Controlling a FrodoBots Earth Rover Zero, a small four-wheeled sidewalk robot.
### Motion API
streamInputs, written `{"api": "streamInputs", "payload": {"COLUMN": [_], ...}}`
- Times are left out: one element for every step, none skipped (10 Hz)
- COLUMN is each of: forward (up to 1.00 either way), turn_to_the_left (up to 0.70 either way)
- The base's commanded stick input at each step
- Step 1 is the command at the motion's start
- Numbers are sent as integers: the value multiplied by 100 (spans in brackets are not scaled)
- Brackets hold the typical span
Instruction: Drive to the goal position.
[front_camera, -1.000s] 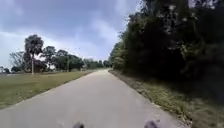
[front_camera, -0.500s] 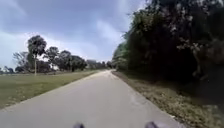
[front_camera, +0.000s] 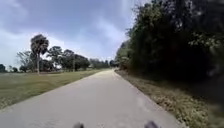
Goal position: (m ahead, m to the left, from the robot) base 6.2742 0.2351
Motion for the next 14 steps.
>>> {"api": "streamInputs", "payload": {"forward": [70, 70, 70, 70, 70, 70, 70, 70, 70, 70, 70, 70, 70, 70], "turn_to_the_left": [14, 8, 0, 0, 0, 0, 0, 0, 9, 14, 14, 14, 14, 13]}}
